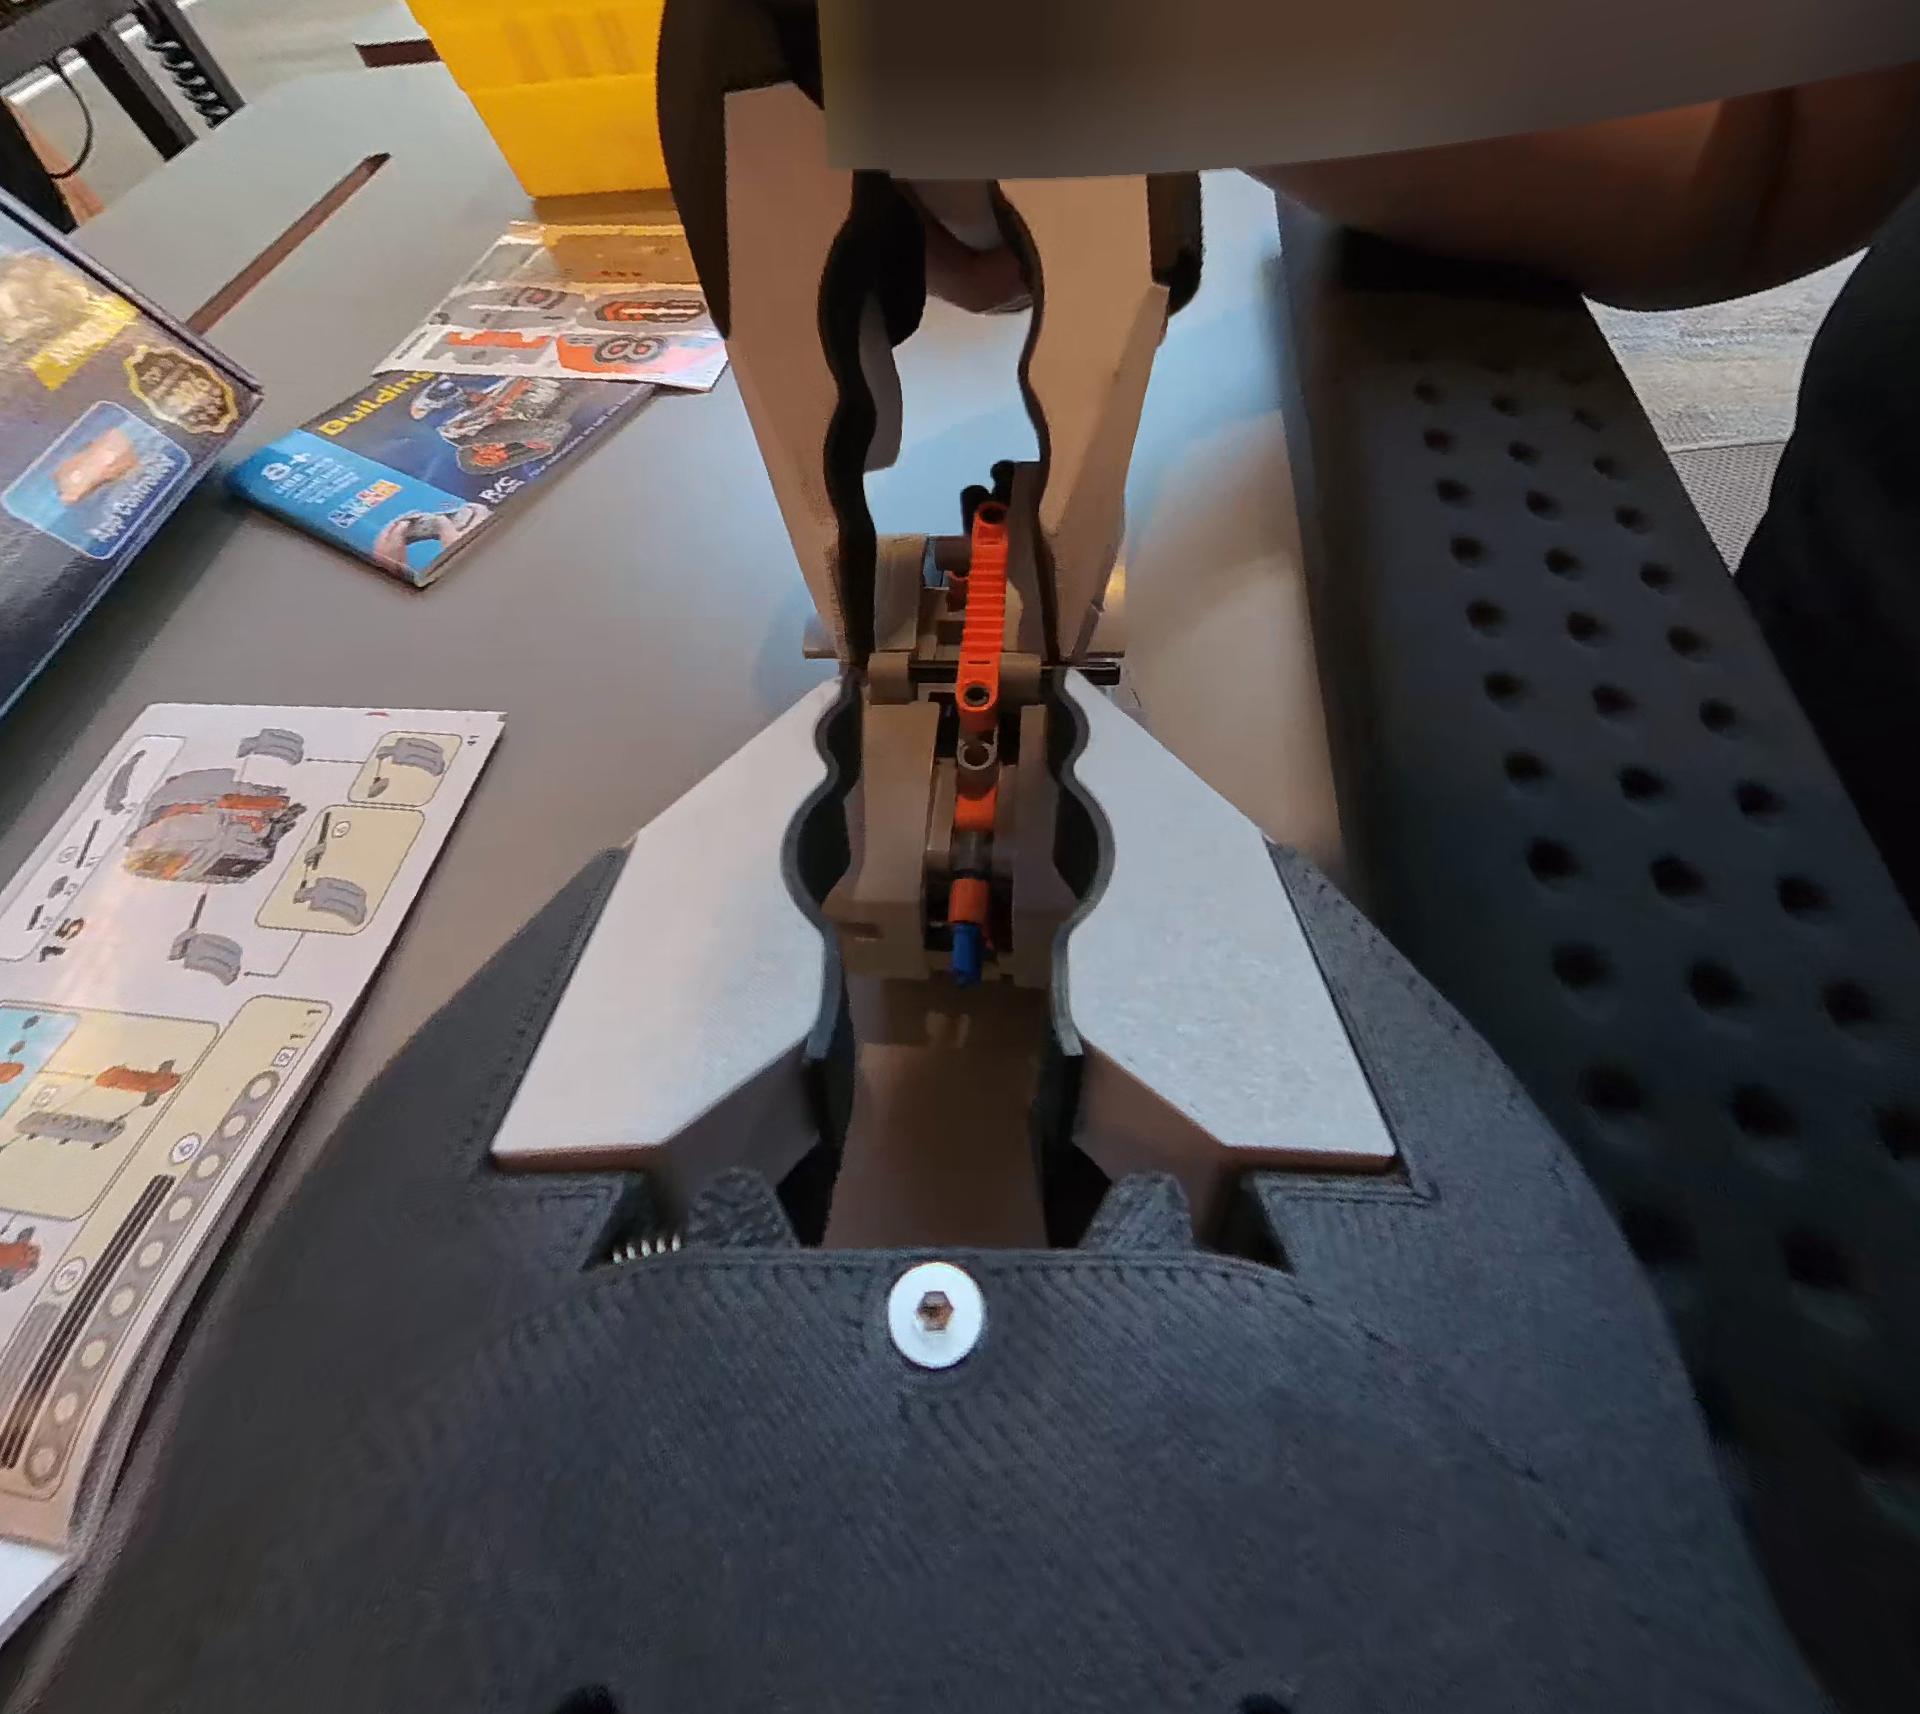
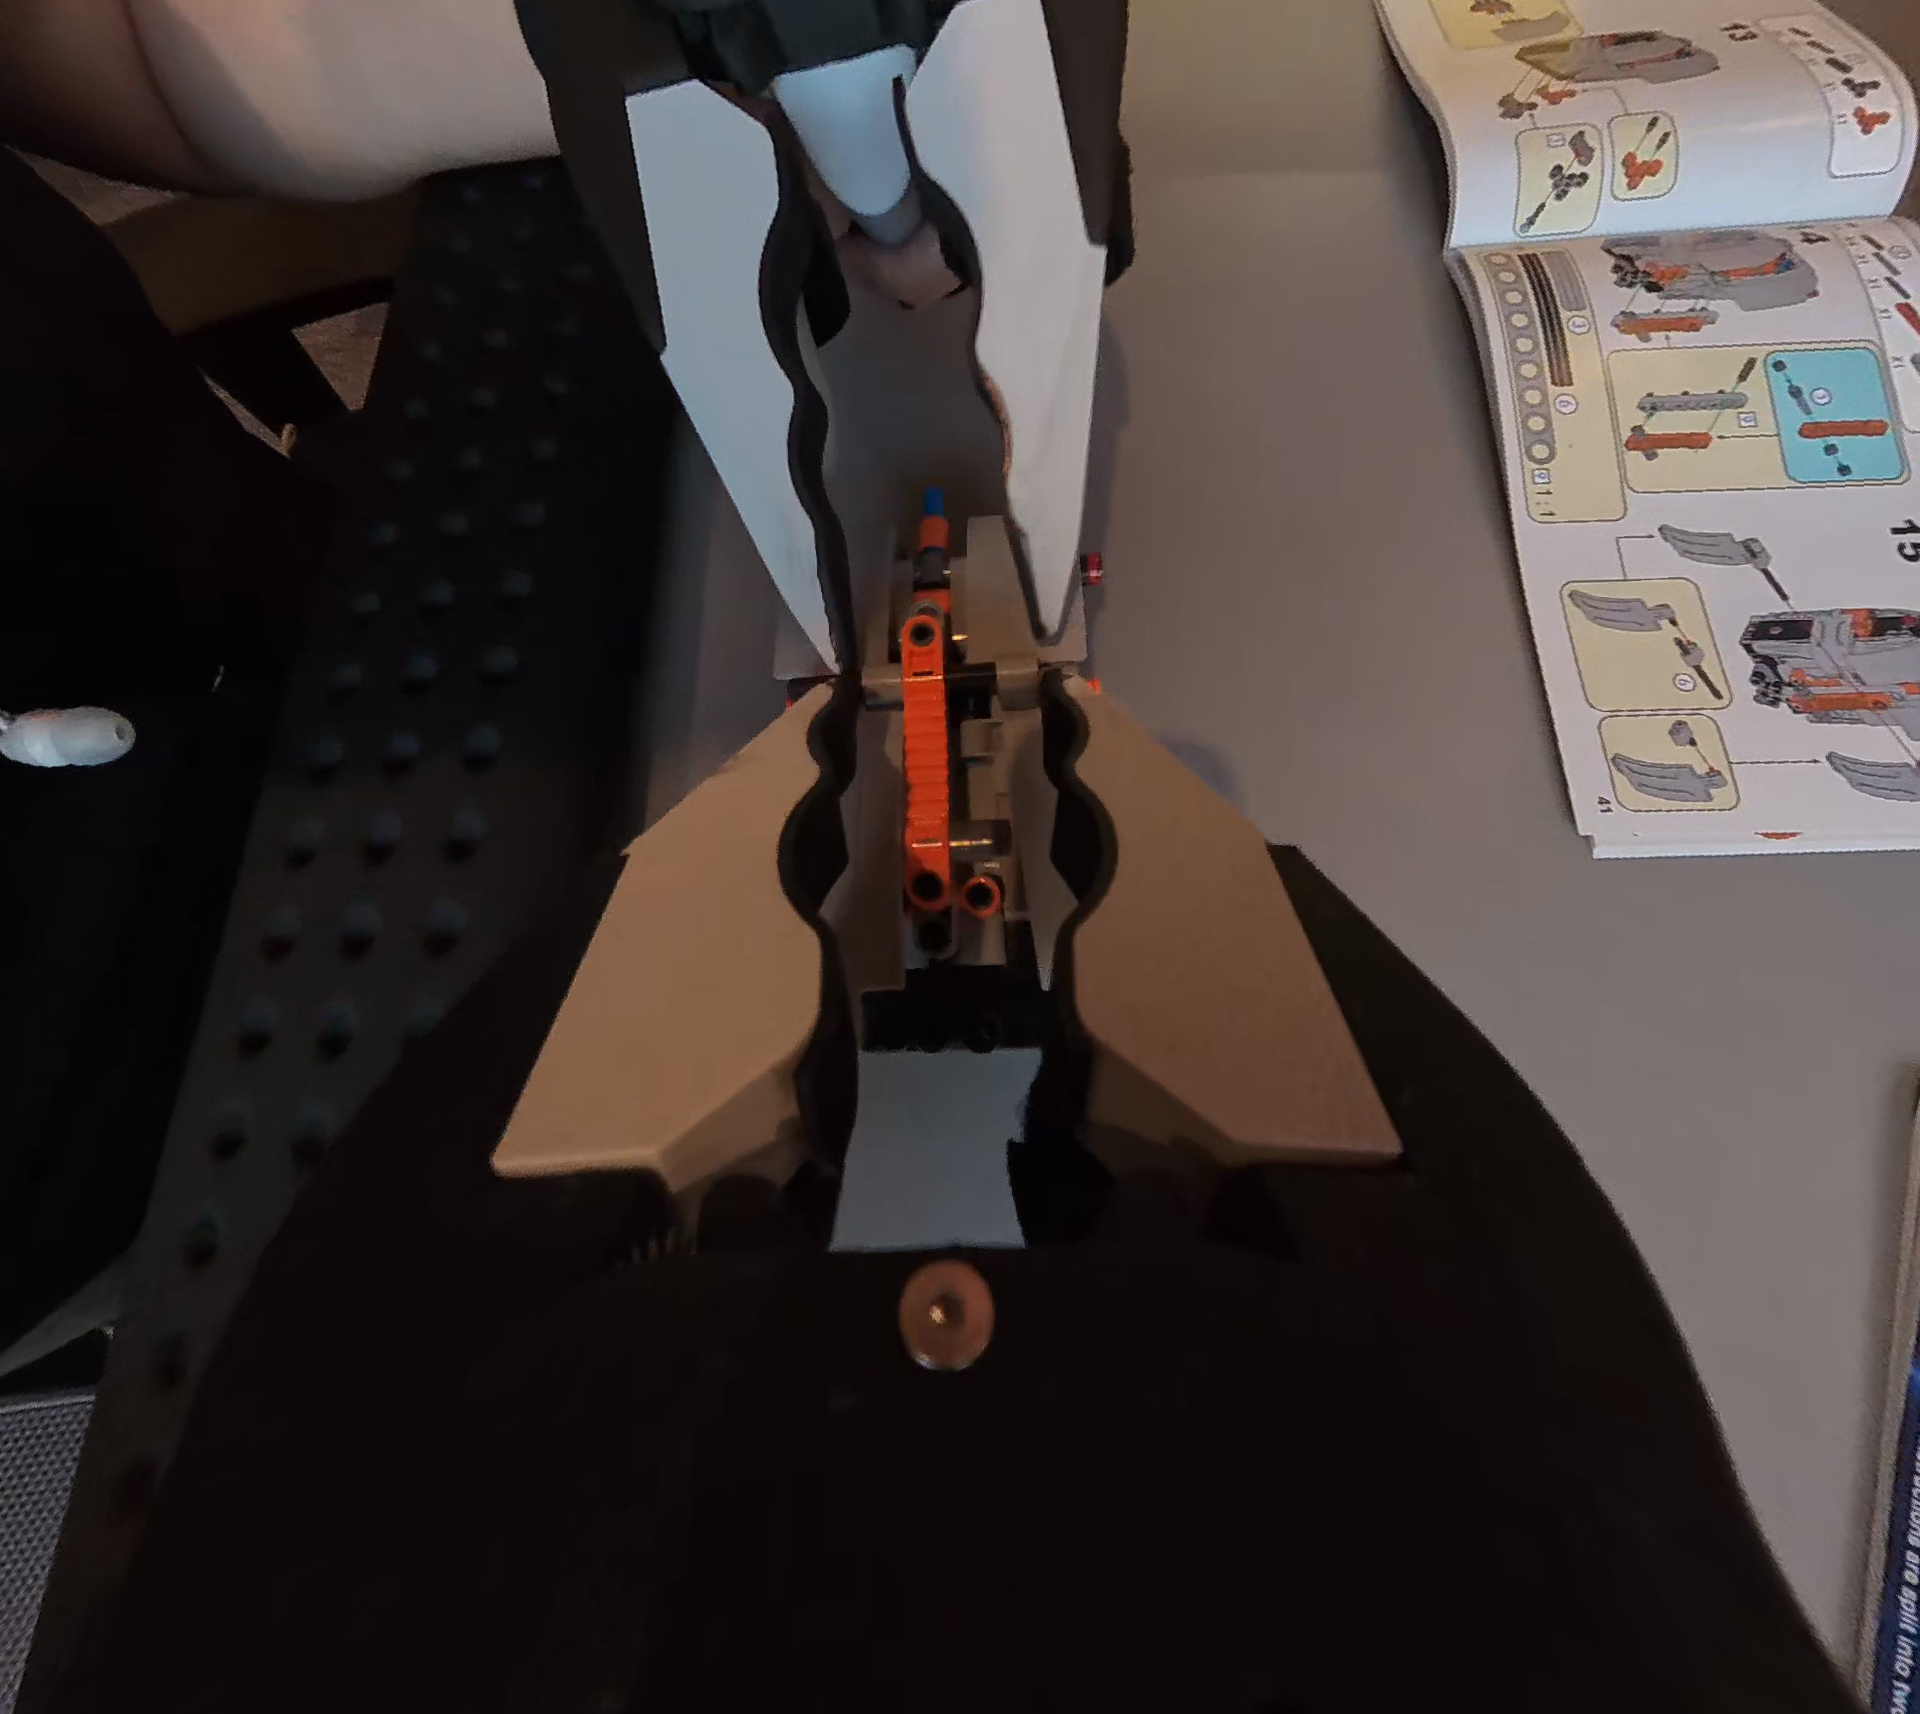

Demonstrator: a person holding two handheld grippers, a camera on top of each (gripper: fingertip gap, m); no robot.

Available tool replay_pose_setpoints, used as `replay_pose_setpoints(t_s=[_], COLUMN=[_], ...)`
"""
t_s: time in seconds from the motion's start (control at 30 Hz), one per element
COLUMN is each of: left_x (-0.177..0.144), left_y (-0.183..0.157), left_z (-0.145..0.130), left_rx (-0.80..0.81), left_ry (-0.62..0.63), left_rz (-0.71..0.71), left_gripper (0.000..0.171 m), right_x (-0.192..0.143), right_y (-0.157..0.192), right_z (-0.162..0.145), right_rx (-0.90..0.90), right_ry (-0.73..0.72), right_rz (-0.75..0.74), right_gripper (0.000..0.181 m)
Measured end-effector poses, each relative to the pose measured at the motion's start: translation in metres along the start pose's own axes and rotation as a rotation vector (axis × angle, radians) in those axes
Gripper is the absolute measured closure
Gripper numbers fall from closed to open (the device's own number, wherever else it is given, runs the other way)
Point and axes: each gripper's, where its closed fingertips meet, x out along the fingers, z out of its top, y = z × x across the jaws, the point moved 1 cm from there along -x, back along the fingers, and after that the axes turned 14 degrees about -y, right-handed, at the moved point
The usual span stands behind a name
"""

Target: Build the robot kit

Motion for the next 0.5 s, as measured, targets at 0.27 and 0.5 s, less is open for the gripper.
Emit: replay_pose_setpoints(t_s=[0.27, 0.5], left_x=[0.0013, 0.0027], left_y=[-0.0022, 0.0007], left_z=[-0.0001, -0.0009], left_rx=[0.007, -0.044], left_ry=[-0.006, -0.023], left_rz=[-0.051, -0.092], left_gripper=[0.143, 0.14], right_x=[-0.0008, -0.0011], right_y=[-0.0004, -0.0009], right_z=[0.0004, 0.0], right_rx=[-0.034, -0.024], right_ry=[0.009, 0.011], right_rz=[-0.013, -0.012], right_gripper=[0.15, 0.15])
